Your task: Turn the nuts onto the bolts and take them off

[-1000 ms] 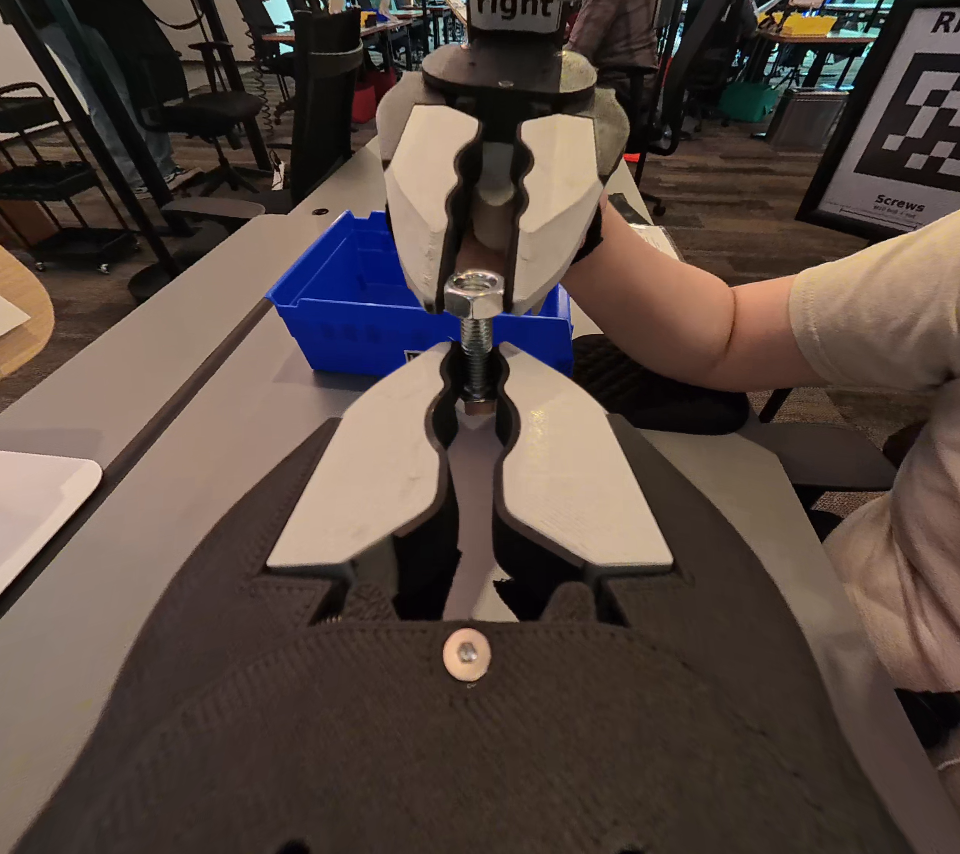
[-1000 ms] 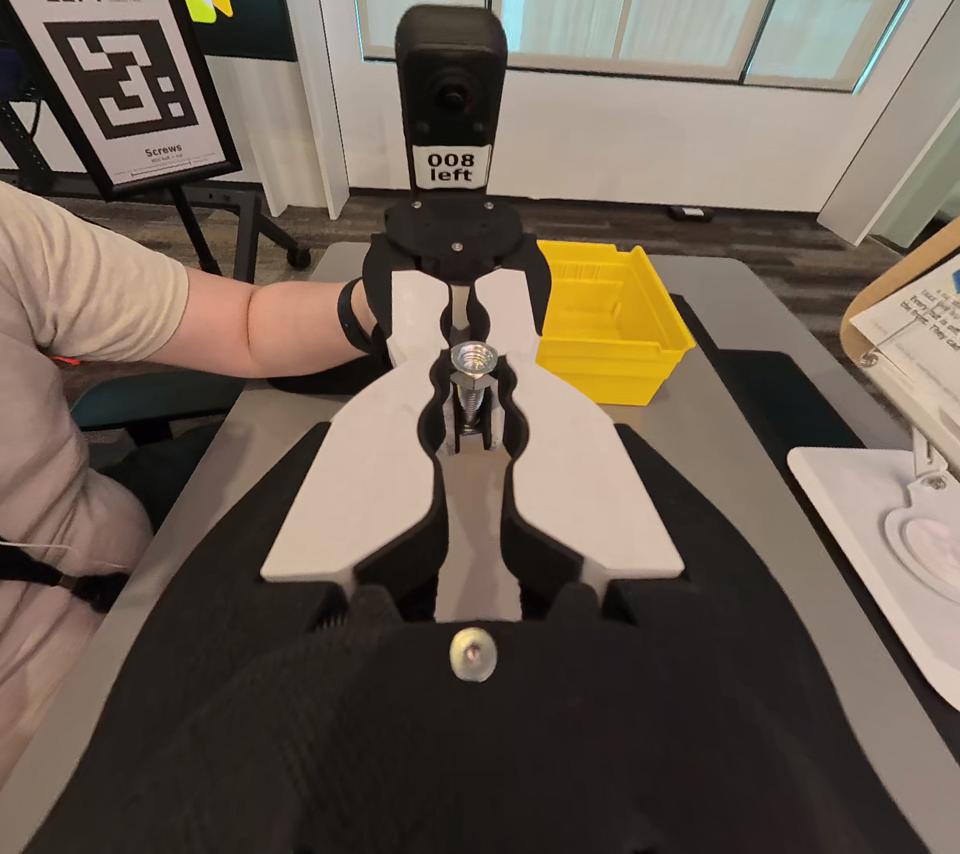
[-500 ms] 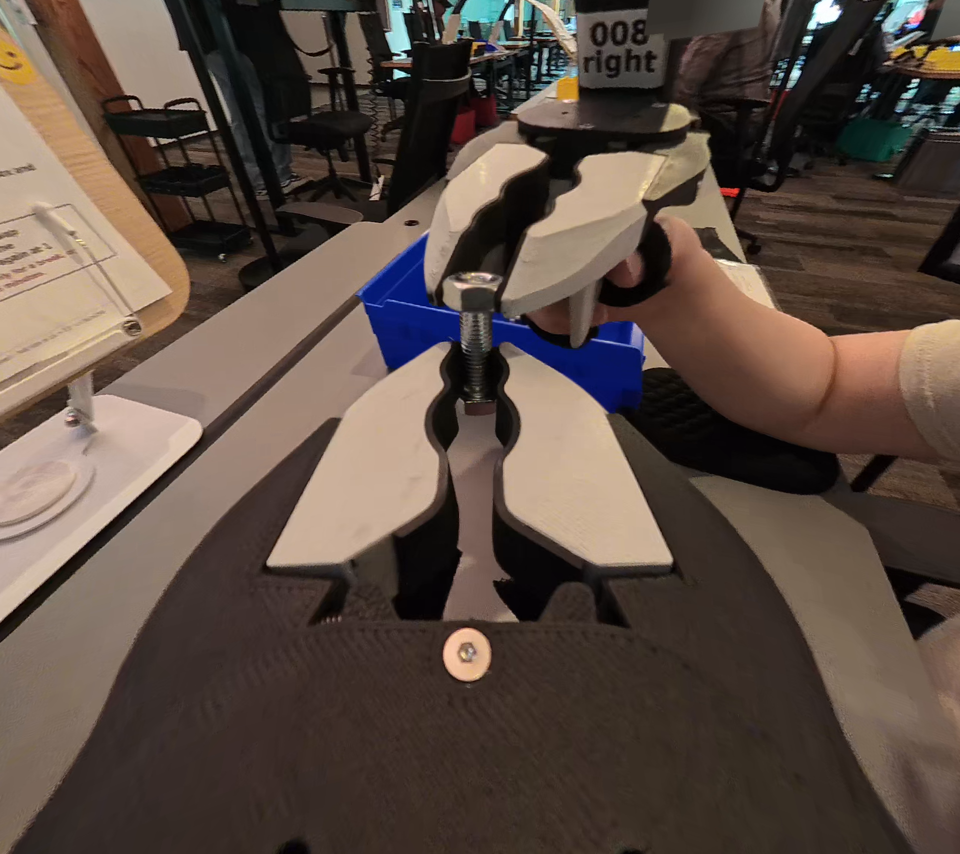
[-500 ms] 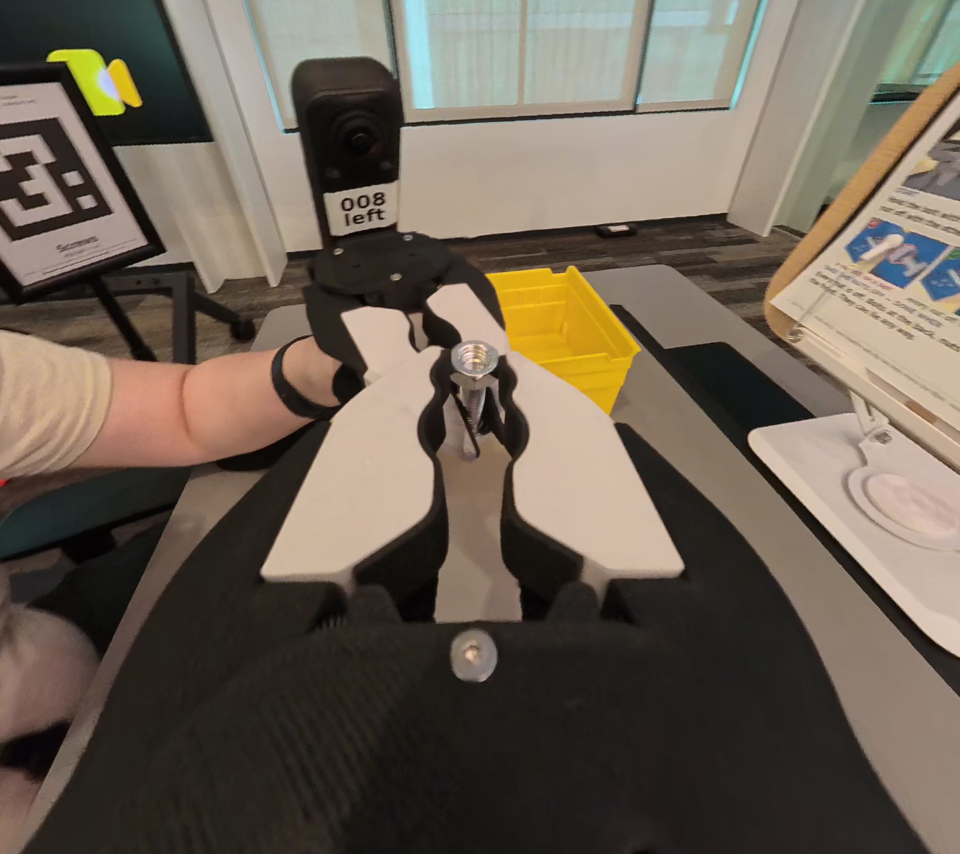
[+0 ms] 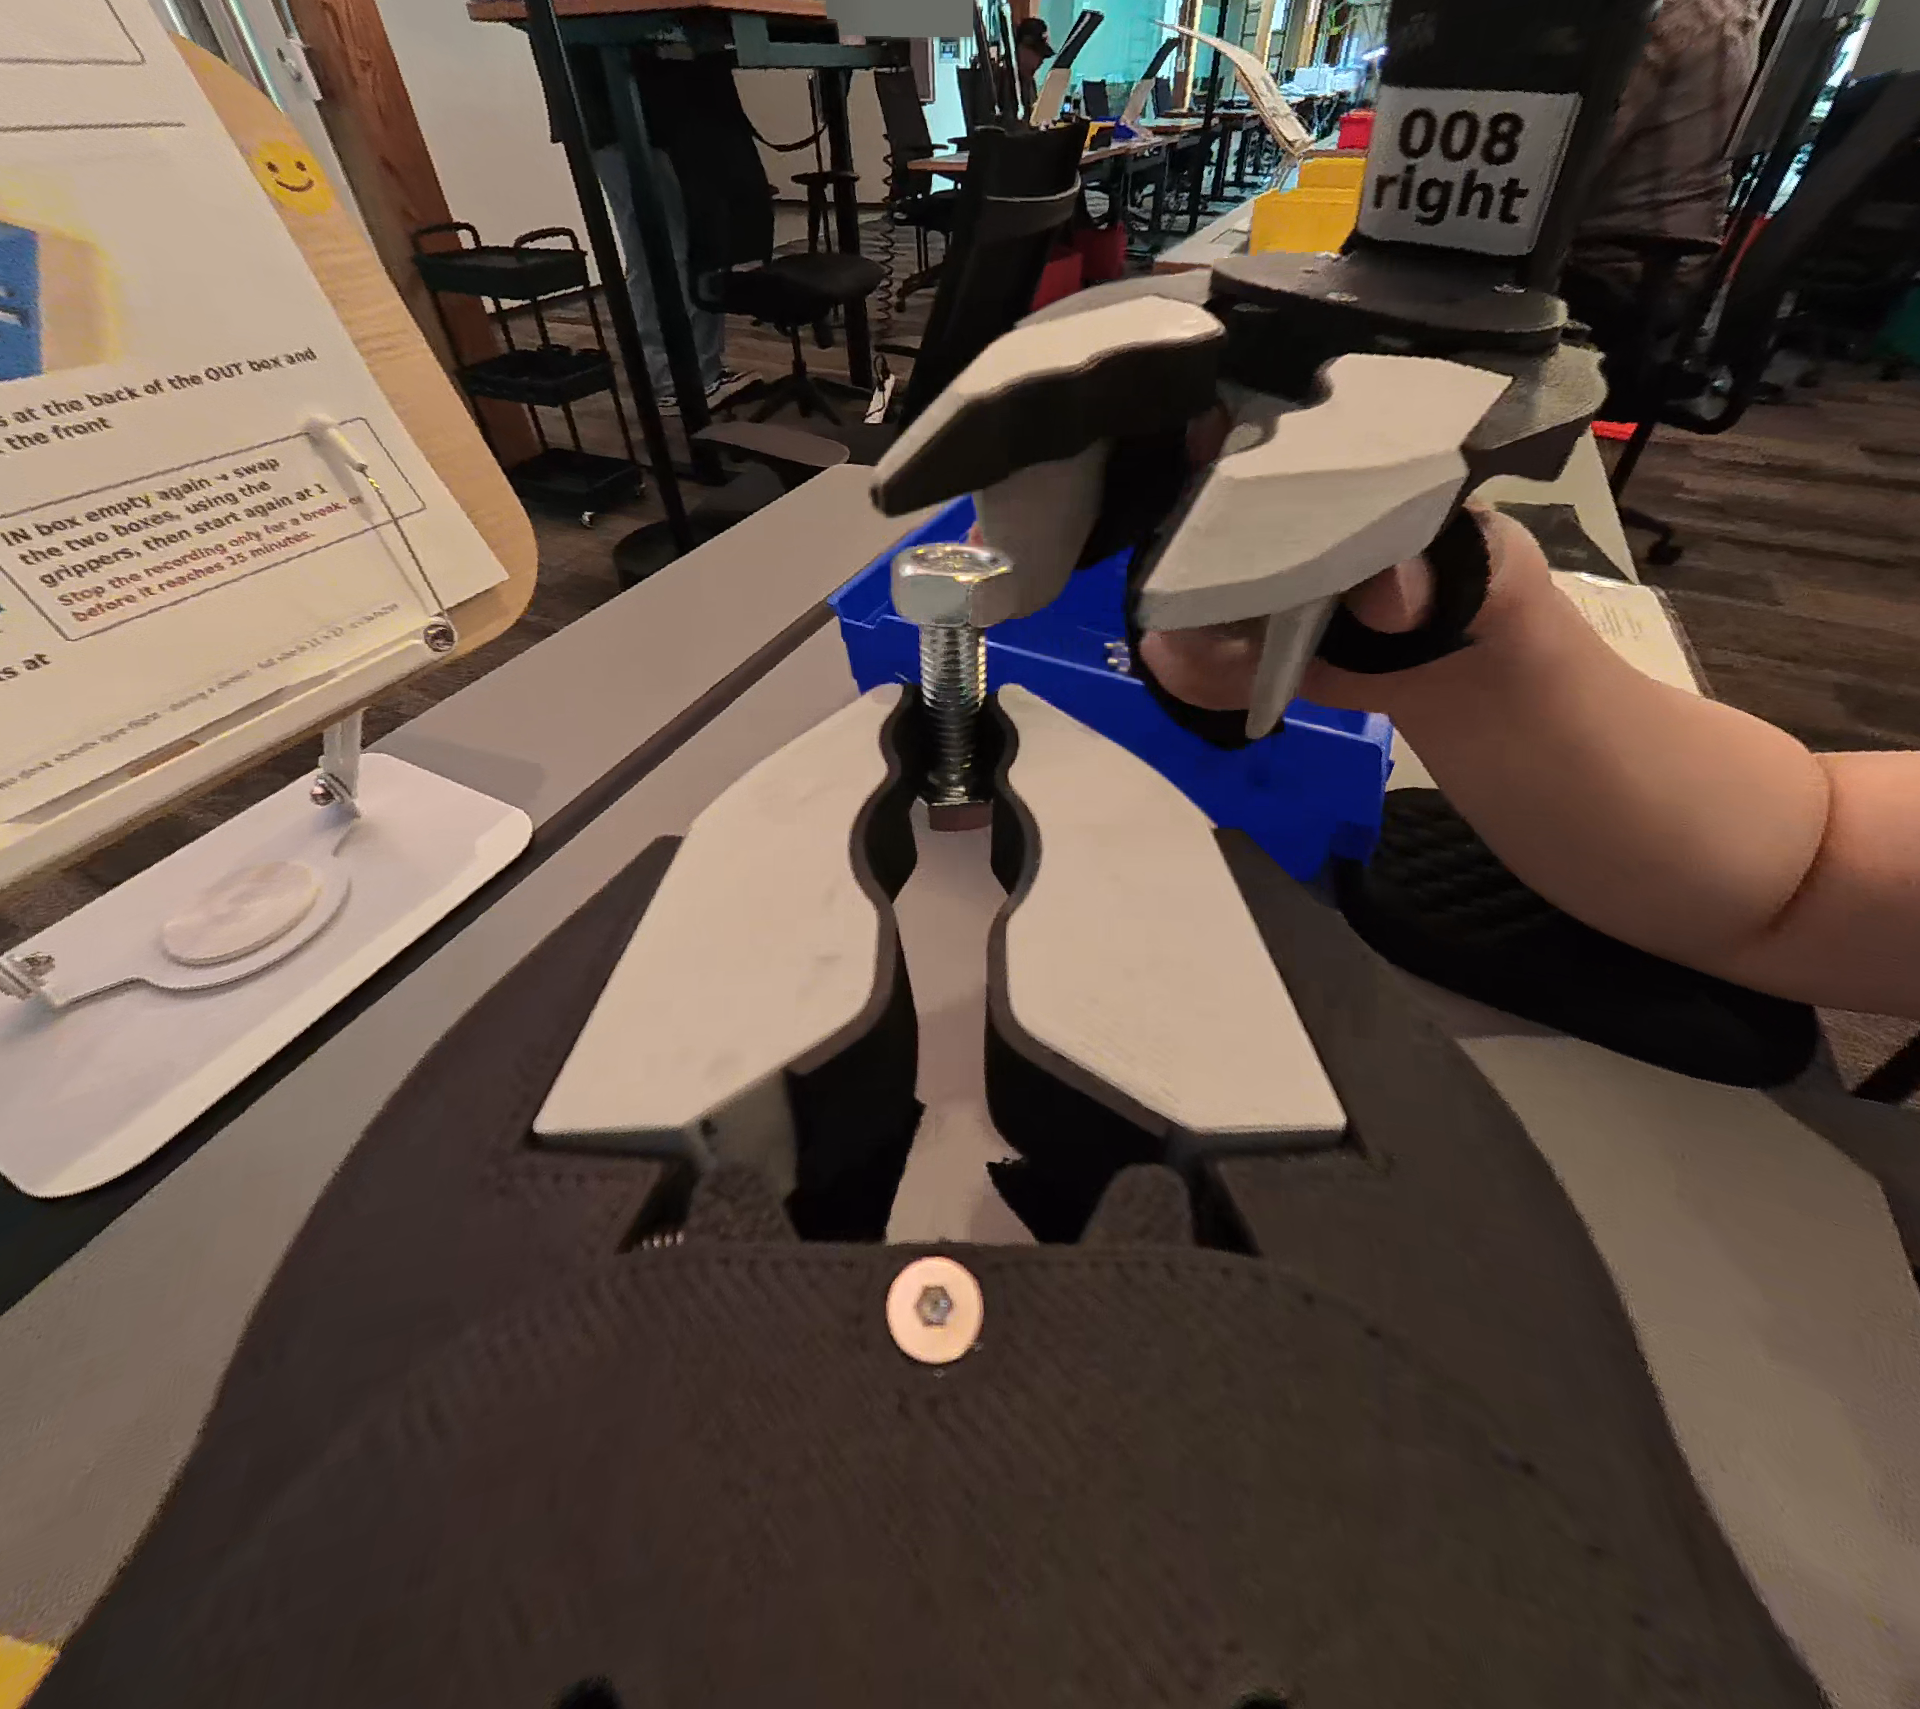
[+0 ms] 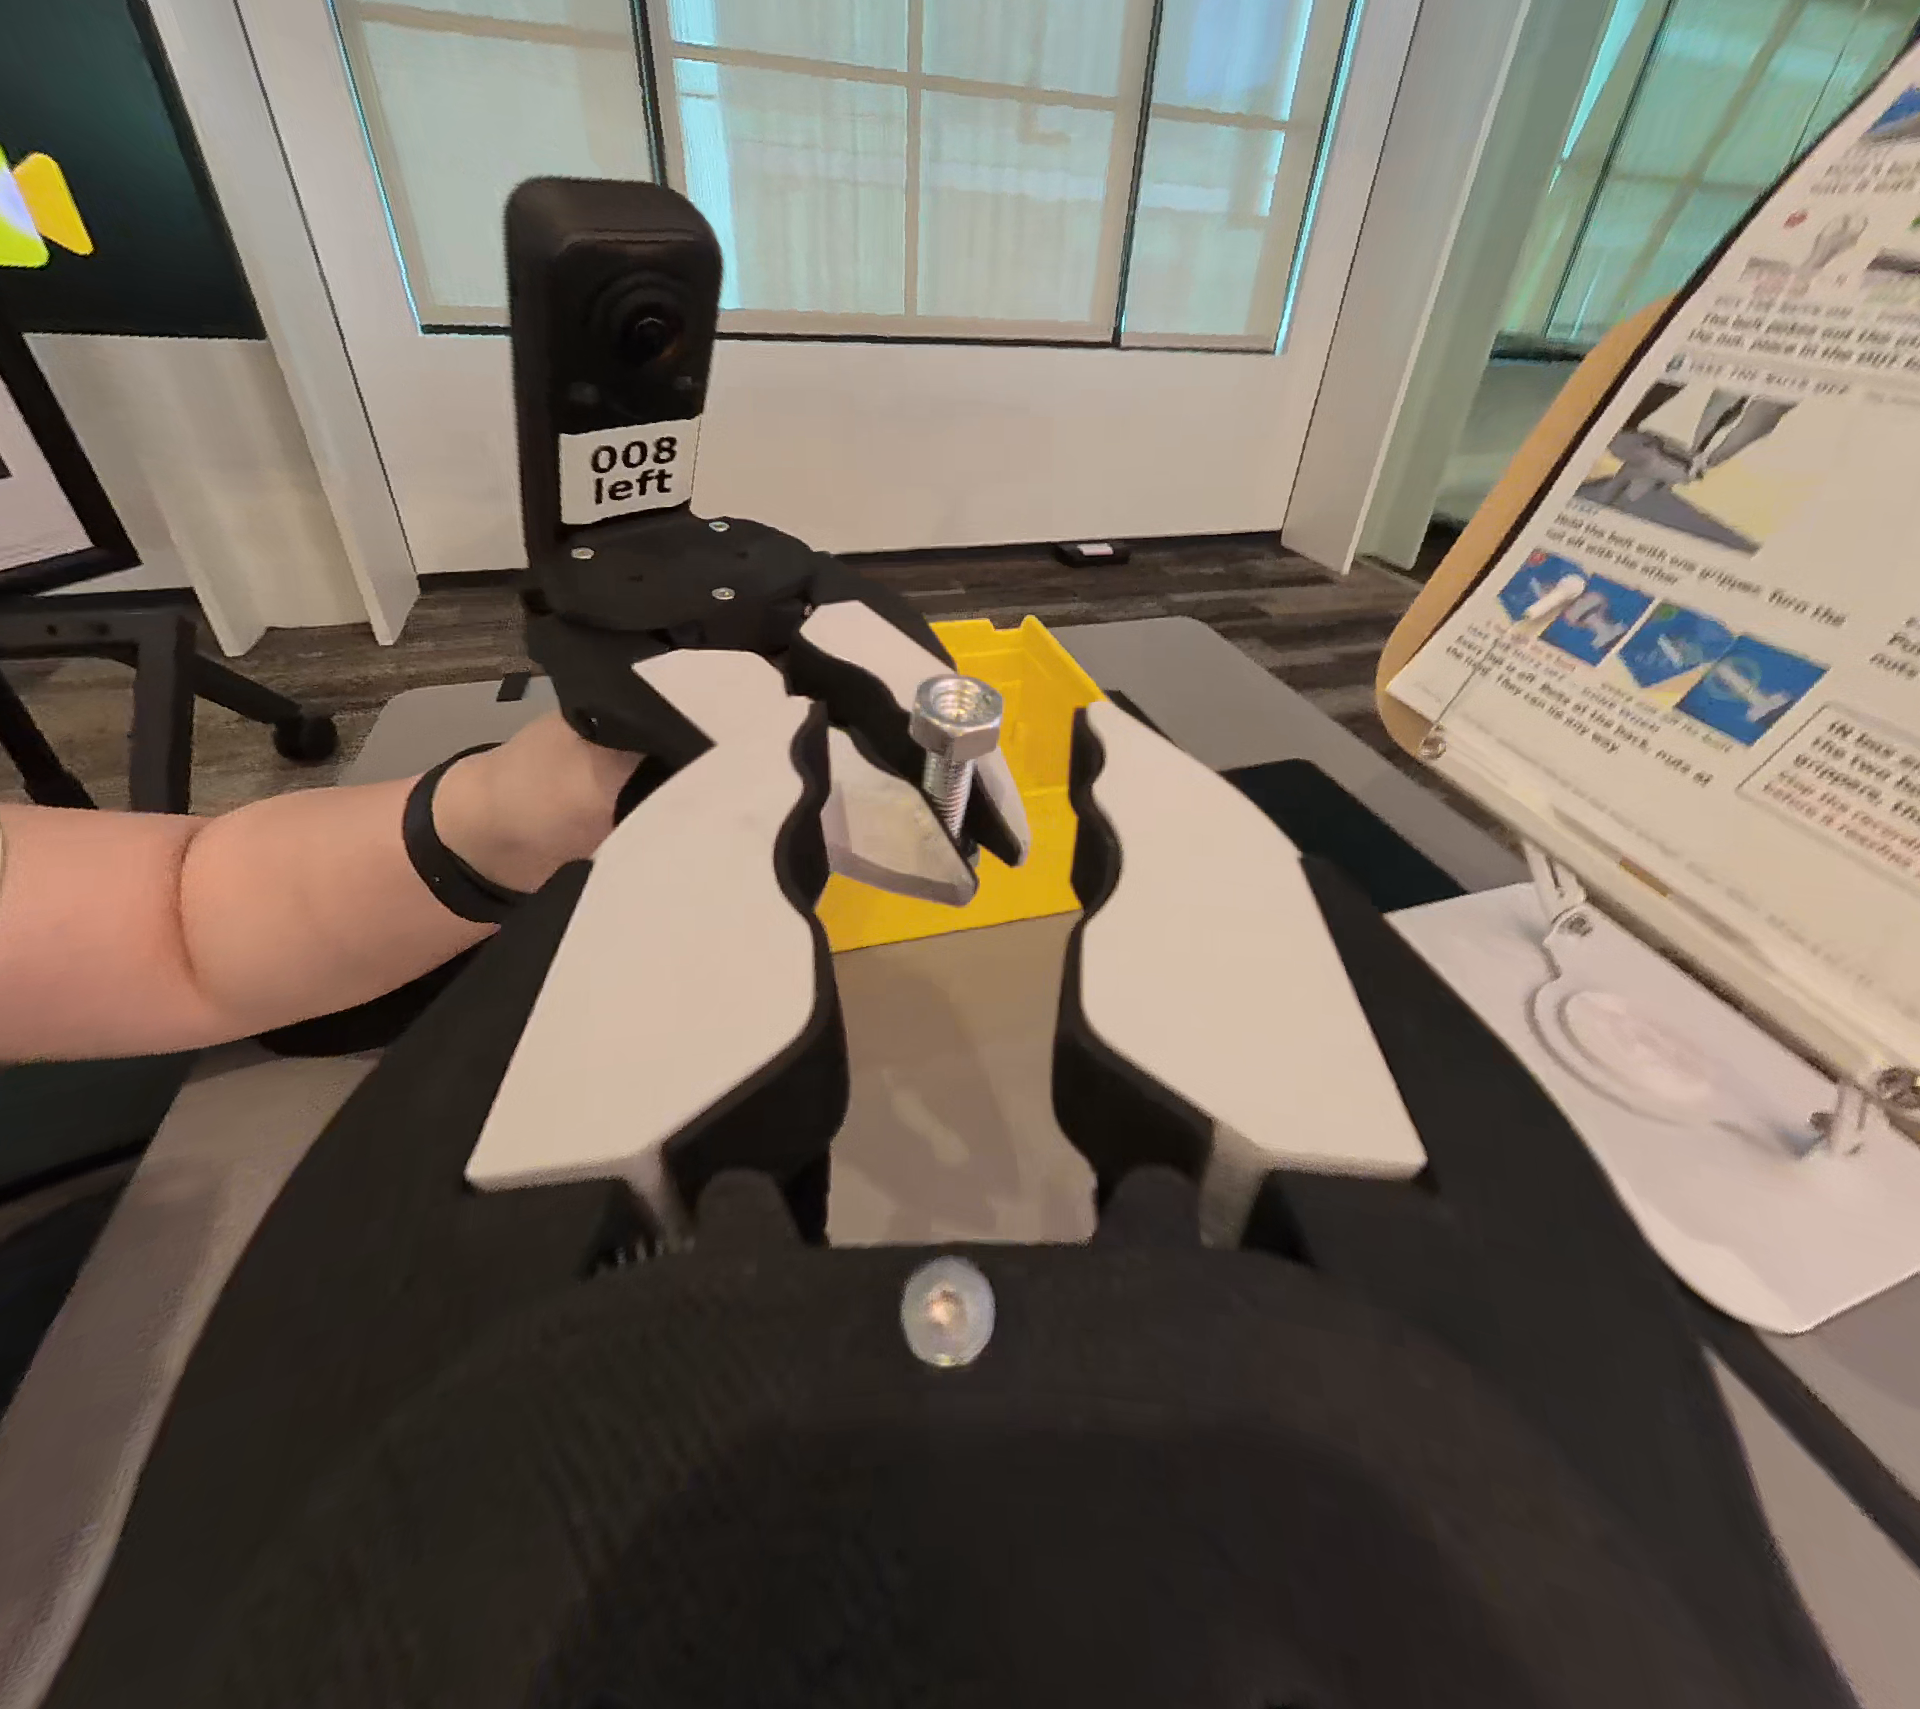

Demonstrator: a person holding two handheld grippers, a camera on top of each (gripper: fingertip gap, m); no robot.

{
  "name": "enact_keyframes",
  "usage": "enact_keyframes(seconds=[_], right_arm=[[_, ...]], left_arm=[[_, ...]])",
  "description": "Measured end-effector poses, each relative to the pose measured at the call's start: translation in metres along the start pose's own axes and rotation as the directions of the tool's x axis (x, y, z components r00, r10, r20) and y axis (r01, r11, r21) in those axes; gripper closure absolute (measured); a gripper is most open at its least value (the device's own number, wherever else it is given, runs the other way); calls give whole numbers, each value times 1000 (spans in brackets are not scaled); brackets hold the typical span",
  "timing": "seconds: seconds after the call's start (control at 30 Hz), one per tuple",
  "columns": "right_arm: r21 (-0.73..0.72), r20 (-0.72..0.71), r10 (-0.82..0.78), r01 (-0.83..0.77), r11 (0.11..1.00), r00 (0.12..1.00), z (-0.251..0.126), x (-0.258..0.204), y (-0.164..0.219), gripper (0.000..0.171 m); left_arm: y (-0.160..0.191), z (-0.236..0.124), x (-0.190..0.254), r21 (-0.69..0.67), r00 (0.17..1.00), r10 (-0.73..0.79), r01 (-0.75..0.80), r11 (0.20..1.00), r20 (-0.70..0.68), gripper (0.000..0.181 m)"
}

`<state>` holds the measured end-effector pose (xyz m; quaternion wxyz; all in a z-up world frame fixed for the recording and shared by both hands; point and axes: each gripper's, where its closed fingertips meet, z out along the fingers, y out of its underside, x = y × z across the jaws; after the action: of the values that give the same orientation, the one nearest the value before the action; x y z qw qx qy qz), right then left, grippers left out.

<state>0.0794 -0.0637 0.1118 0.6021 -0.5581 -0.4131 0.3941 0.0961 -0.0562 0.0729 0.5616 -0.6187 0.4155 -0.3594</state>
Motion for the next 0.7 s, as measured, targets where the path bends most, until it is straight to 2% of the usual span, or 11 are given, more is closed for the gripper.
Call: enact_keyframes(seconds=[0.27, 0.43, 0.57, 0.7], right_arm=[[-12, 16, -56, 56, 998, 998, 8, -11, 4, 123], [4, 11, -29, 29, 1000, 1000, 3, -9, -2, 131], [8, 4, -7, 7, 1000, 1000, 5, -6, 0, 128], [-30, 65, -33, 35, 999, 997, 9, -19, 5, 126]], left_arm=[[0, -1, -5, 1, 1000, 7, -7, 1000, 26, 172], [-2, -2, -6, 10, 999, 0, -1, 1000, 35, 172], [0, -1, -10, -1, 996, 33, -33, 999, 81, 172], [2, -3, -20, -15, 987, 56, -55, 998, 148, 172]])
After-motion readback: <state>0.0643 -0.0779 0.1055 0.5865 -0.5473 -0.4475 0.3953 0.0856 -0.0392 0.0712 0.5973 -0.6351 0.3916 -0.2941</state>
